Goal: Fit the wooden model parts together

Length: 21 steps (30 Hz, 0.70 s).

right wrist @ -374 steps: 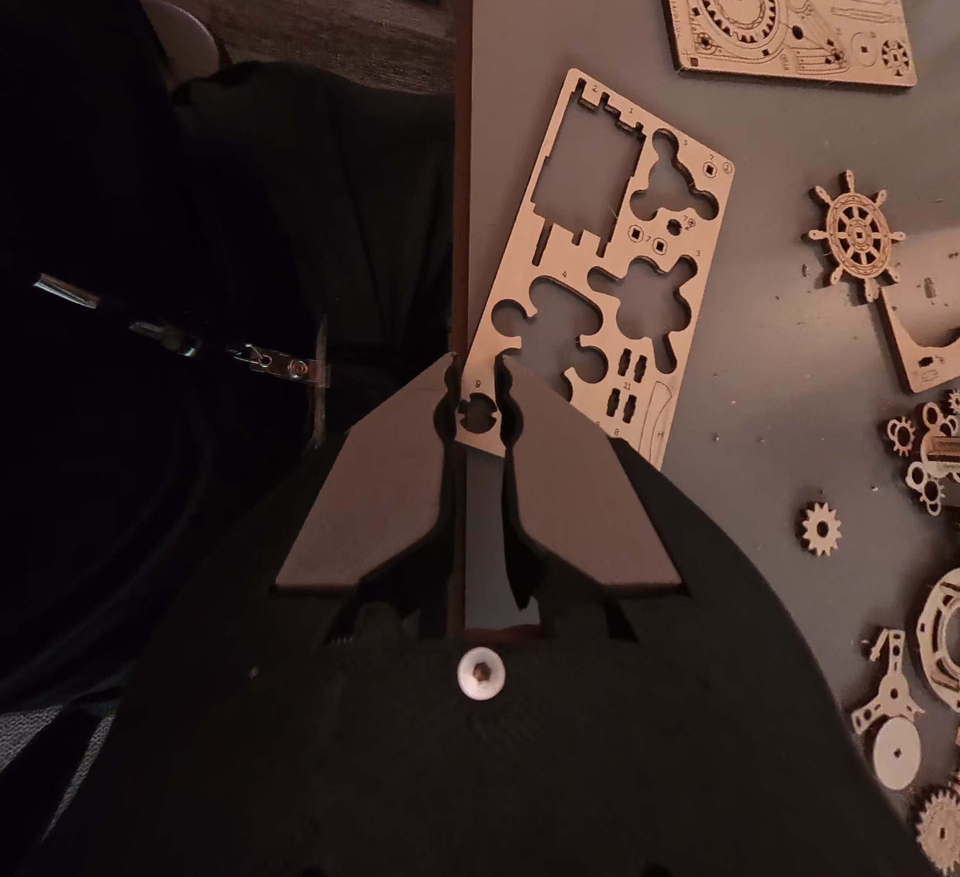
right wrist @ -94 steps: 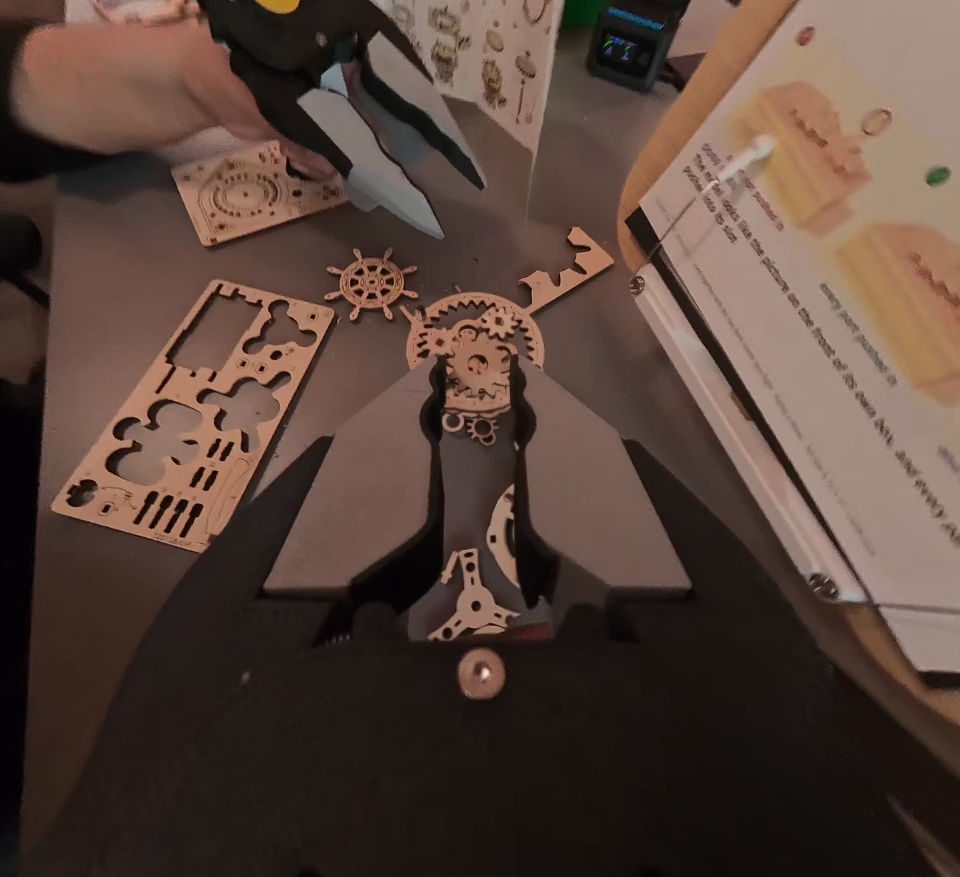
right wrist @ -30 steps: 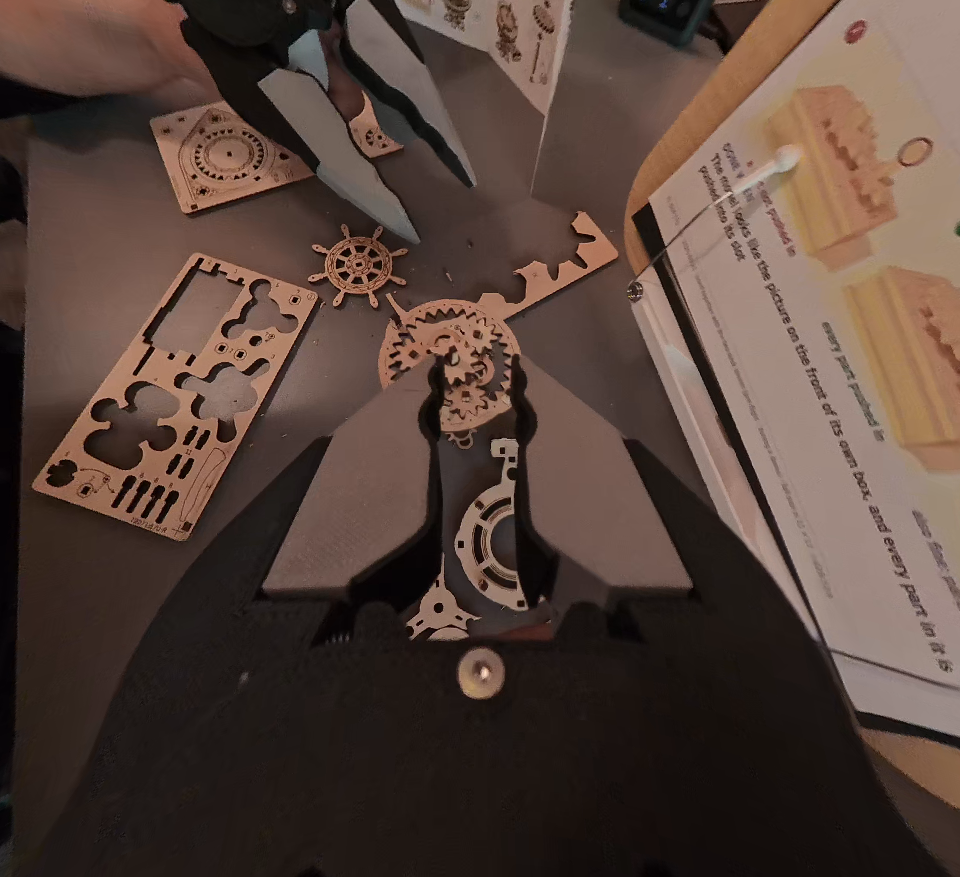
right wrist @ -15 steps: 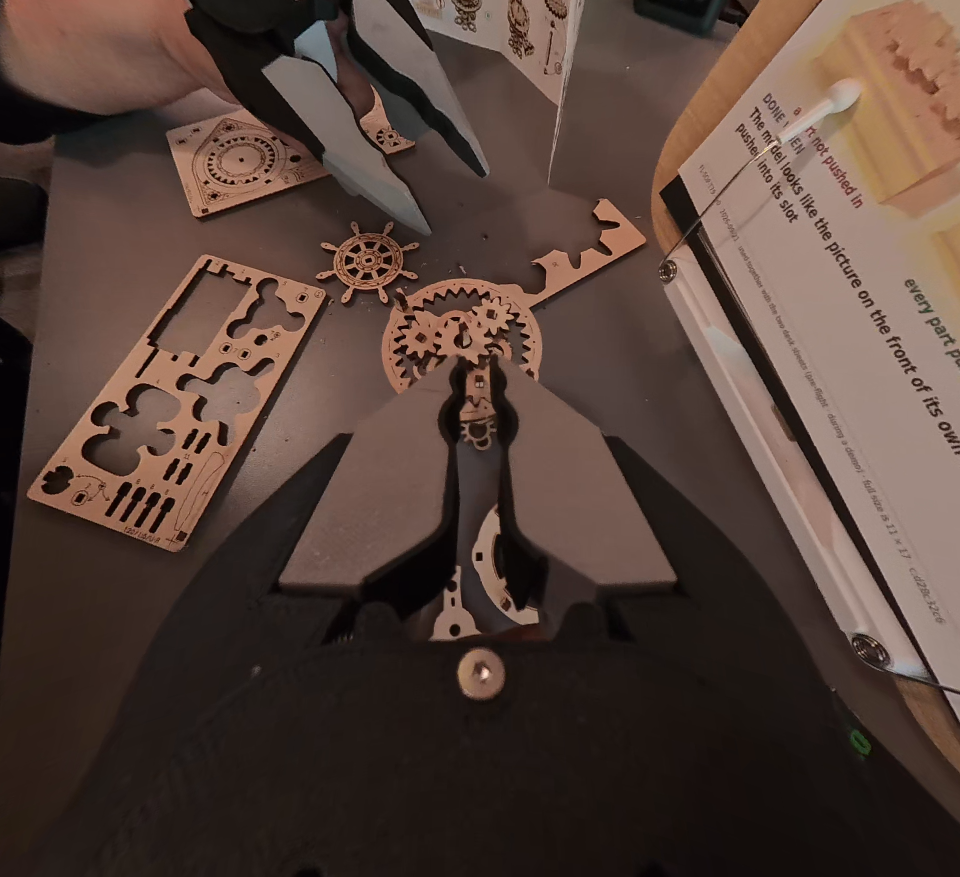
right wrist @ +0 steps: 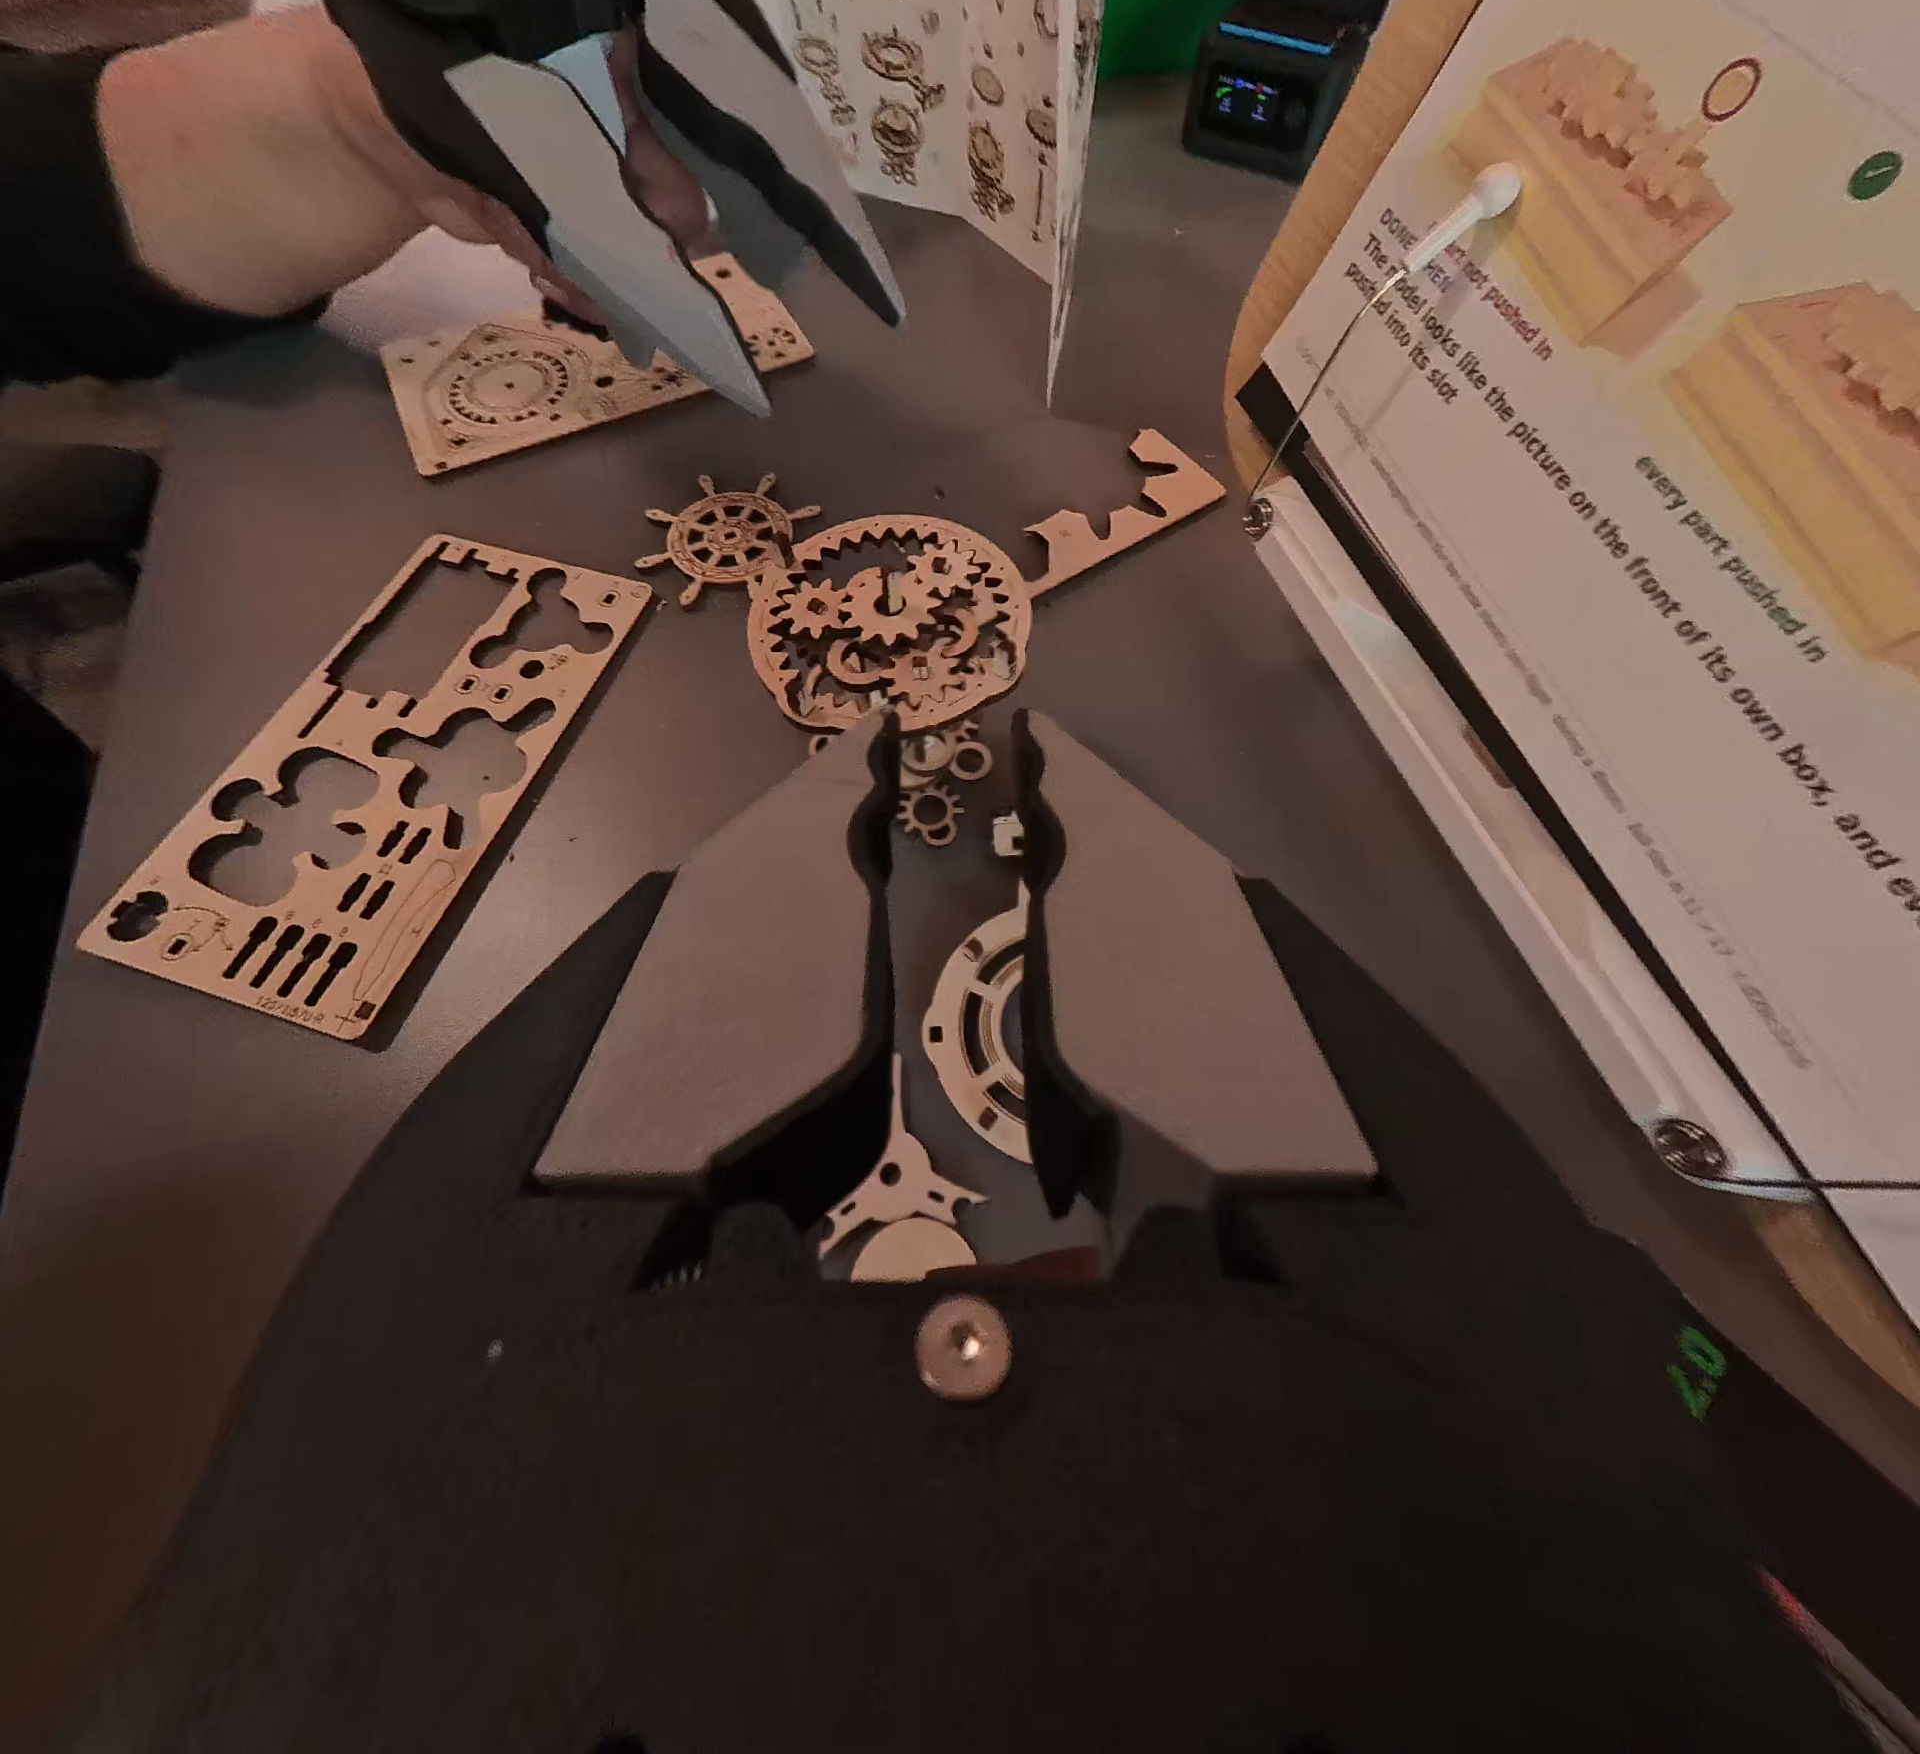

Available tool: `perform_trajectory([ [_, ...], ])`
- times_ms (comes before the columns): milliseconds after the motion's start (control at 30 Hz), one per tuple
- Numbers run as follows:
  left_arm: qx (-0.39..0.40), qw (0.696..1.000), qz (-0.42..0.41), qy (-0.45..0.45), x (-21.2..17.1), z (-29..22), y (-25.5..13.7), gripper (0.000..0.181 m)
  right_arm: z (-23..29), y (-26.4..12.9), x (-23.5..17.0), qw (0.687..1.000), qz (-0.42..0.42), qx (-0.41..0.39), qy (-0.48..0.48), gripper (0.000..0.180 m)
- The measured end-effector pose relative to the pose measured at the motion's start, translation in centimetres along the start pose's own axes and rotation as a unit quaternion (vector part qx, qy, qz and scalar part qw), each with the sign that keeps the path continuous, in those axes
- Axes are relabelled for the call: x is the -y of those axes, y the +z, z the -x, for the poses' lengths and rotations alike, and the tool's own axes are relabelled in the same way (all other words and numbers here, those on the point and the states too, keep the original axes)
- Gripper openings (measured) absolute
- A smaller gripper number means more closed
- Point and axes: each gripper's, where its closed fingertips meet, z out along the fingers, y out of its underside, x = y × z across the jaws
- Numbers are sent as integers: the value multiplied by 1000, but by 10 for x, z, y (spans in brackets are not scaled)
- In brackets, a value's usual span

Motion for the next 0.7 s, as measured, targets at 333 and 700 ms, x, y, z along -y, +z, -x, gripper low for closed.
perform_trajectory([
  [333,-90,994,61,2,38,-25,19,53,15,-9,6,999,-43,20,0,23],
  [700,-191,976,83,60,46,-46,45,39,26,4,6,997,-45,58,19,29],
])
